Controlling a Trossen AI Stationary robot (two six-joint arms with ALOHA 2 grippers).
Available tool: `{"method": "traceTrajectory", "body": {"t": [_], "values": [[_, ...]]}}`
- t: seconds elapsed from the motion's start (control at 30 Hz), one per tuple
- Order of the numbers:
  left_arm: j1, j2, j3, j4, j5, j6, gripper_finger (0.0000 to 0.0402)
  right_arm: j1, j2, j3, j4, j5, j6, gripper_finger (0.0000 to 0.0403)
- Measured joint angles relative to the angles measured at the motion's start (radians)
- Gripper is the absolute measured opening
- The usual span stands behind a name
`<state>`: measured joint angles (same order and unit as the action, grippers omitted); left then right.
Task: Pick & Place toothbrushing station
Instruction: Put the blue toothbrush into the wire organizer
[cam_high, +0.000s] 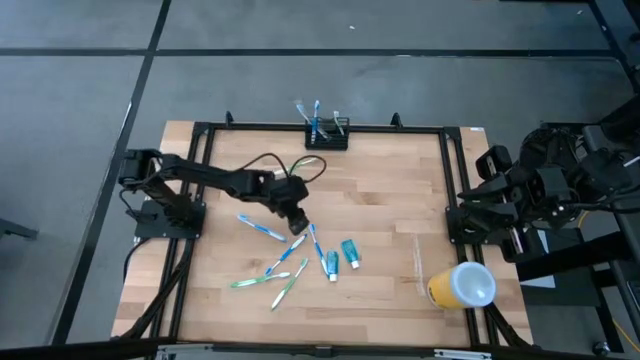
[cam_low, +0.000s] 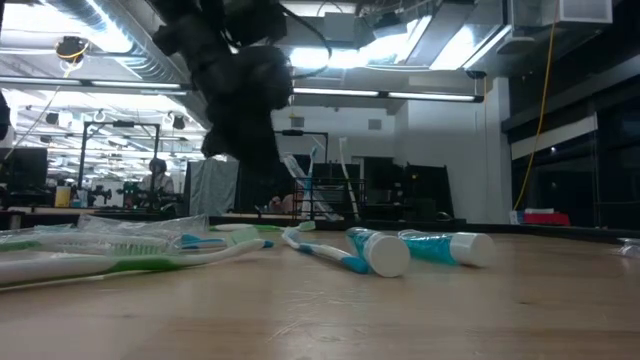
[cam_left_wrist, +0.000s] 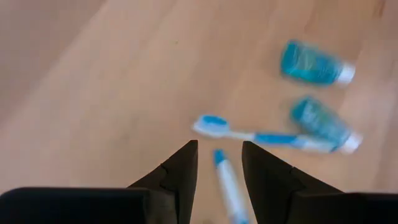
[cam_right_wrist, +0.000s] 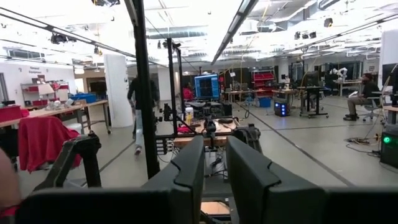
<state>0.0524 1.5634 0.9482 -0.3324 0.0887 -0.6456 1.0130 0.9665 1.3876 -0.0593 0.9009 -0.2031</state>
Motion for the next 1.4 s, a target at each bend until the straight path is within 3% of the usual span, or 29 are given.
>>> {"method": "traceTrajectory", "body": {"t": [0.2,0.33,0.63,1.1,1.4], "values": [[-0.045,0.050,0.000,0.112,-0.020,-0.472,0.0116,0.000,0.013,0.000,-0.001,0.000,-0.002,0.0070],[-0.046,0.076,0.000,0.118,-0.059,-0.659,0.0110,0.003,0.026,0.000,-0.001,-0.003,0.006,0.0070],[-0.037,0.145,0.000,0.100,-0.068,-0.749,0.0097,0.026,0.044,0.000,0.014,0.000,0.013,0.0070],[-0.038,0.205,0.002,0.156,-0.020,-0.869,0.0160,0.026,0.058,0.000,0.016,0.000,0.038,0.0070],[-0.036,0.280,0.005,0.212,0.027,-0.939,0.0144,0.026,0.059,0.000,0.028,0.000,0.039,0.0070]]}}
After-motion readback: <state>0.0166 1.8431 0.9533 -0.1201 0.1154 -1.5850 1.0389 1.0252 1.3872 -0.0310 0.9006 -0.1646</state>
